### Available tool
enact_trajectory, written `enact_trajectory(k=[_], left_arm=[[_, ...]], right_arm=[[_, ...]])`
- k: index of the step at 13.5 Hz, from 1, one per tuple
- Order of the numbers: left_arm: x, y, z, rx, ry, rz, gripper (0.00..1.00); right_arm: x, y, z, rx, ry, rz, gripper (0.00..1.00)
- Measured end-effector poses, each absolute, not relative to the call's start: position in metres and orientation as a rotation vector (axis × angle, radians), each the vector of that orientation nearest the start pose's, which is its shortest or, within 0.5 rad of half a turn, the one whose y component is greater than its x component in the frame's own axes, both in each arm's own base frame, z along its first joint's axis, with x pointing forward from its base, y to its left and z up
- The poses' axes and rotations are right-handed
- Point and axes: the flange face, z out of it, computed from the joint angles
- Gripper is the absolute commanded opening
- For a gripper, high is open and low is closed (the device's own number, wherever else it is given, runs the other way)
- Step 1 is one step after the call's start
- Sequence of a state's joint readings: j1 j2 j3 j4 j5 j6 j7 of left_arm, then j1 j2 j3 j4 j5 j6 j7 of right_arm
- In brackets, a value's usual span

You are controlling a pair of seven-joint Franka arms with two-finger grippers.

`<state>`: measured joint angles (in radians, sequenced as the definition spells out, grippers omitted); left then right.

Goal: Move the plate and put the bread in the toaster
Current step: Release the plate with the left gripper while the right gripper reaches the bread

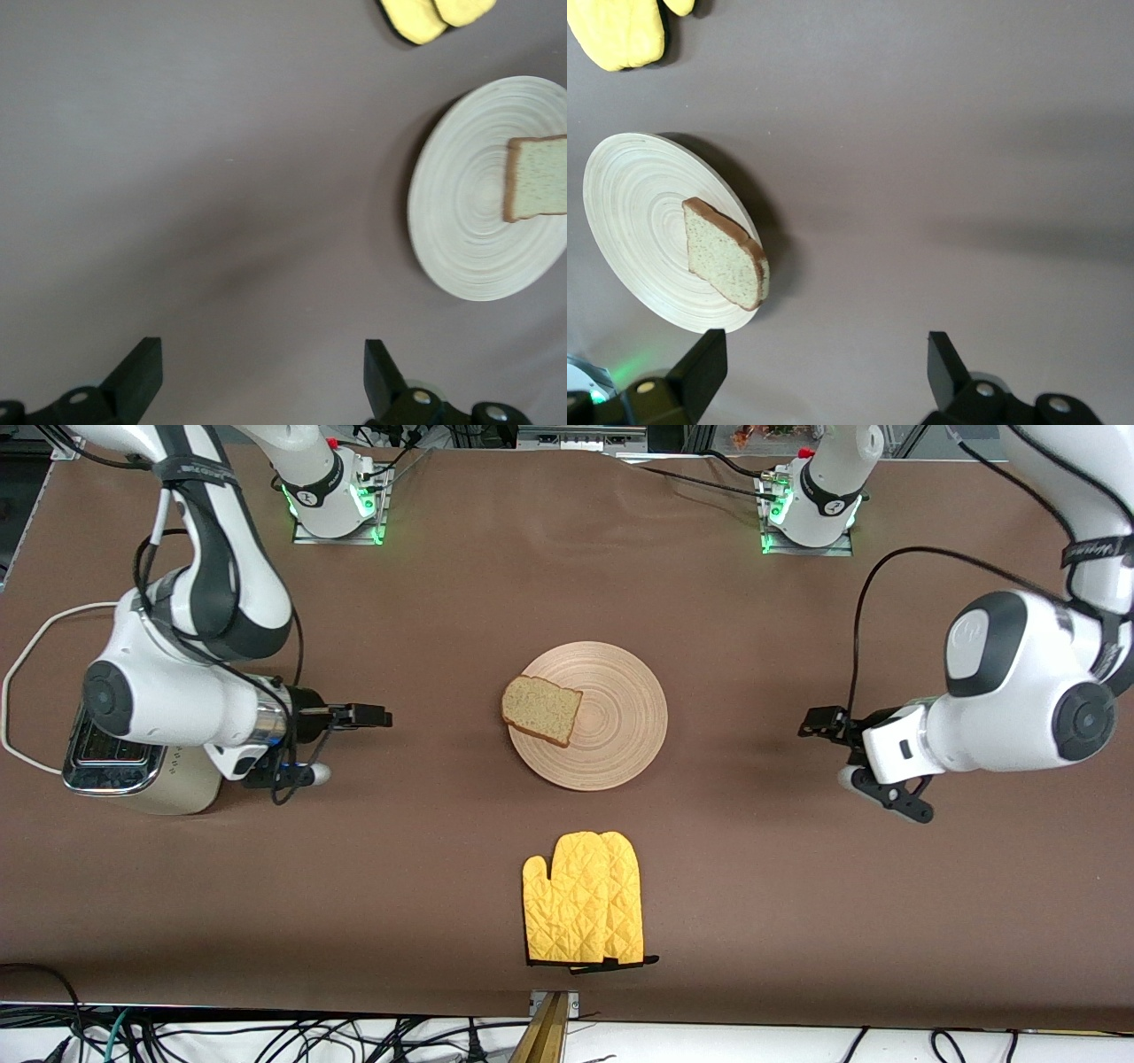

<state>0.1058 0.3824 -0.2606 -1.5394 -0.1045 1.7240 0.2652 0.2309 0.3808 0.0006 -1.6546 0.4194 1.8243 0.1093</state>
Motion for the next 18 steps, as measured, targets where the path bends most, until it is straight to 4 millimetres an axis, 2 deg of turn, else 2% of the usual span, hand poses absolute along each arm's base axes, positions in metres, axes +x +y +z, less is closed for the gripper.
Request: enact_trajectory(k=[3, 6, 8, 10, 13, 15, 18], left_arm=[[0.633, -0.078, 0.484, -3.126, 0.626, 0.152, 1.0], [0.629, -0.059, 0.558, -3.074, 0.575, -0.04, 1.0], [0.626, -0.045, 0.586, -3.065, 0.517, -0.106, 1.0], [0.62, -0.044, 0.601, -3.067, 0.37, -0.14, 1.0], [0.607, -0.057, 0.614, -3.073, 0.236, -0.152, 1.0], [0.603, -0.058, 0.614, -3.075, 0.213, -0.14, 1.0], [0.594, -0.051, 0.603, -3.083, 0.19, -0.091, 1.0]], right_arm=[[0.61, 0.18, 0.363, -2.726, 0.104, 0.396, 1.0], [0.601, 0.186, 0.348, -2.717, 0.114, 0.409, 1.0], [0.595, 0.197, 0.336, -2.703, 0.121, 0.392, 1.0], [0.588, 0.206, 0.324, -2.702, 0.121, 0.386, 1.0], [0.582, 0.211, 0.312, -2.704, 0.119, 0.374, 1.0], [0.582, 0.214, 0.305, -2.696, 0.12, 0.366, 1.0], [0.581, 0.217, 0.296, -2.693, 0.118, 0.378, 1.0]])
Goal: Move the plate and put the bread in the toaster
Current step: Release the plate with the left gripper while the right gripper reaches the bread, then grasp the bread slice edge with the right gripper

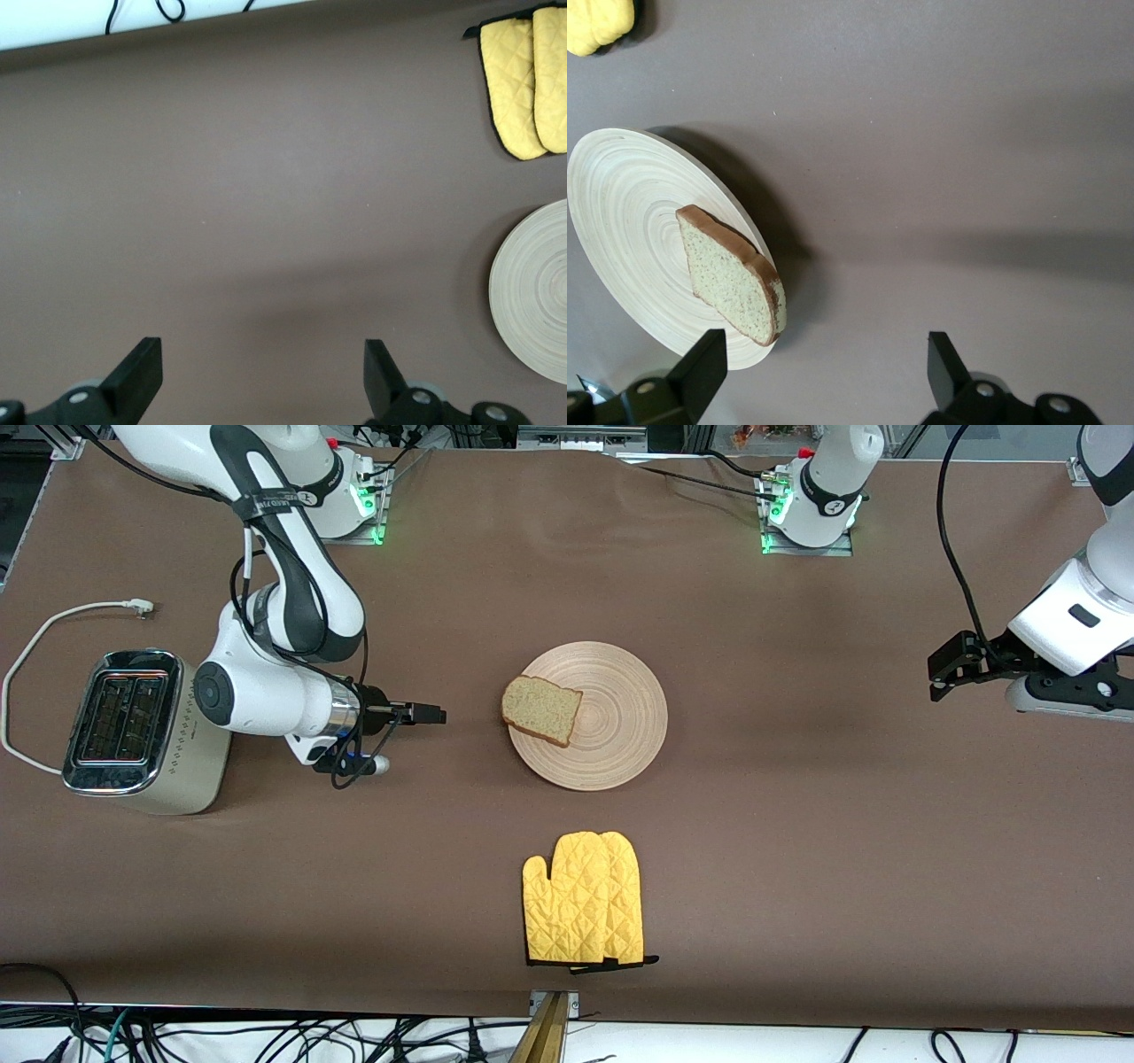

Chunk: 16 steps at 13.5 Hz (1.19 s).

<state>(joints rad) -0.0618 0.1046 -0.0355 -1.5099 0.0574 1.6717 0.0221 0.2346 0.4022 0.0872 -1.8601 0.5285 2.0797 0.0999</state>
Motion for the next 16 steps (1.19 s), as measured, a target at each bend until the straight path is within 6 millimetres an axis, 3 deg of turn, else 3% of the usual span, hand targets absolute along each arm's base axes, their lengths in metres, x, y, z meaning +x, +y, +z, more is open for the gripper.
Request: enact_trajectory(k=[2, 3, 5, 9, 16], left_arm=[[0.585, -0.032, 0.606, -3.083, 0.139, -0.087, 1.0], [0.582, -0.012, 0.607, -3.083, 0.086, -0.085, 1.0], [0.578, 0.018, 0.607, -3.083, 0.011, -0.08, 1.0], [0.574, 0.0, 0.616, -3.083, 0.053, -0.104, 1.0], [0.572, 0.002, 0.607, -3.084, 0.046, -0.045, 1.0]], right_arm=[[0.581, 0.22, 0.293, -2.69, 0.117, 0.375, 1.0], [0.581, 0.225, 0.29, -2.682, 0.119, 0.361, 1.0], [0.579, 0.246, 0.28, -2.65, 0.13, 0.326, 1.0], [0.568, 0.29, 0.244, -2.612, 0.132, 0.292, 1.0], [0.556, 0.315, 0.211, -2.587, 0.153, 0.299, 1.0]])
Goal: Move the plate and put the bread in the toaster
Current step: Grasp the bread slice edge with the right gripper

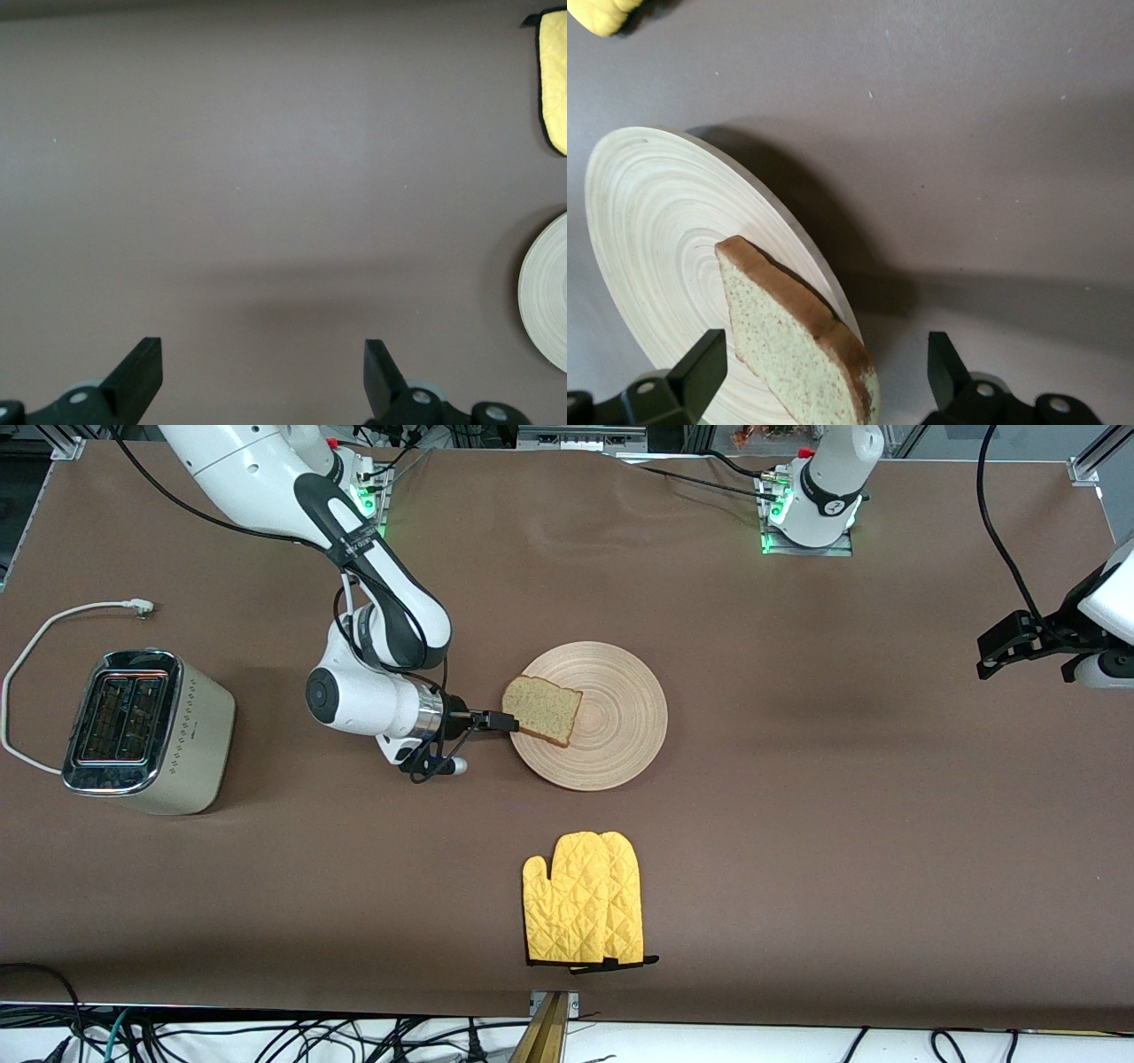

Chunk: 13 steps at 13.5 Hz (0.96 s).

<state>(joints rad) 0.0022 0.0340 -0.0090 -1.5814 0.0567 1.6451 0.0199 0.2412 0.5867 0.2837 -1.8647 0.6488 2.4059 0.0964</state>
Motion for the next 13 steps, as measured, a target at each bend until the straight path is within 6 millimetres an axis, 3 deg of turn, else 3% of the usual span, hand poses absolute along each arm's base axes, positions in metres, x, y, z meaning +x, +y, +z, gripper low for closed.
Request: enact_trajectory(k=[5, 9, 10, 12, 13], left_arm=[[0.571, 0.001, 0.607, -3.085, 0.05, -0.04, 1.0], [0.571, 0.002, 0.607, -3.085, 0.047, -0.038, 1.0], [0.571, 0.002, 0.607, -3.085, 0.046, -0.038, 1.0], [0.571, 0.003, 0.607, -3.085, 0.043, -0.038, 1.0], [0.571, 0.004, 0.607, -3.085, 0.042, -0.037, 1.0]], right_arm=[[0.547, 0.323, 0.196, -2.59, 0.152, 0.321, 1.0], [0.535, 0.333, 0.195, -2.587, 0.132, 0.346, 1.0], [0.533, 0.334, 0.197, -2.588, 0.127, 0.345, 0.97], [0.528, 0.332, 0.201, -2.592, 0.125, 0.346, 0.75], [0.526, 0.331, 0.201, -2.594, 0.125, 0.349, 0.72]])
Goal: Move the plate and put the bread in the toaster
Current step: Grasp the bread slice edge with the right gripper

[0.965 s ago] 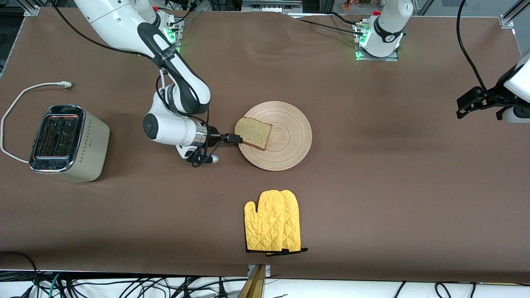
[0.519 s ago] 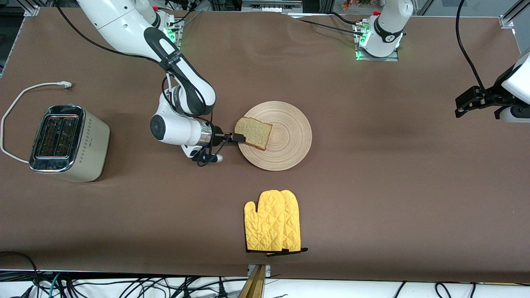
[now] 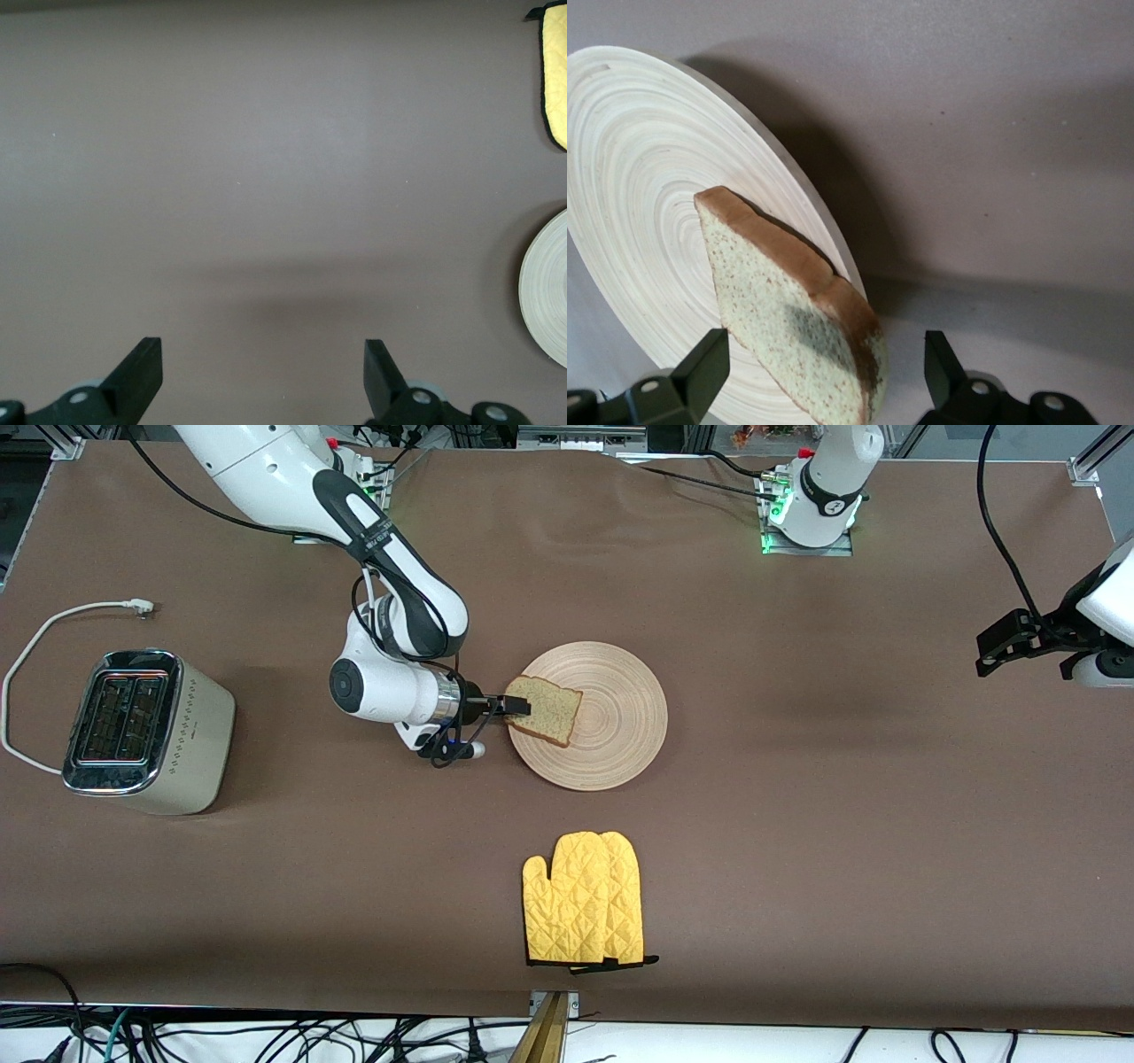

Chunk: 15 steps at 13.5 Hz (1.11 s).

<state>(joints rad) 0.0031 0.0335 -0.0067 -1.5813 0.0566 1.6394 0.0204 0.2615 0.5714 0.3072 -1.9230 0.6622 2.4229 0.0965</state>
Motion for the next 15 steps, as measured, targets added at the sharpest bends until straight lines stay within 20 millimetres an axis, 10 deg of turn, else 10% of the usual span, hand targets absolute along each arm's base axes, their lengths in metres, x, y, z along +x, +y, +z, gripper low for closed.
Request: enact_trajectory(k=[4, 15], left_arm=[[0.571, 0.004, 0.607, -3.085, 0.041, -0.035, 1.0], [0.569, 0.014, 0.606, -3.085, 0.014, -0.017, 1.0]], right_arm=[[0.522, 0.33, 0.197, -2.598, 0.129, 0.364, 0.83], [0.52, 0.33, 0.204, -2.597, 0.138, 0.374, 0.22]])
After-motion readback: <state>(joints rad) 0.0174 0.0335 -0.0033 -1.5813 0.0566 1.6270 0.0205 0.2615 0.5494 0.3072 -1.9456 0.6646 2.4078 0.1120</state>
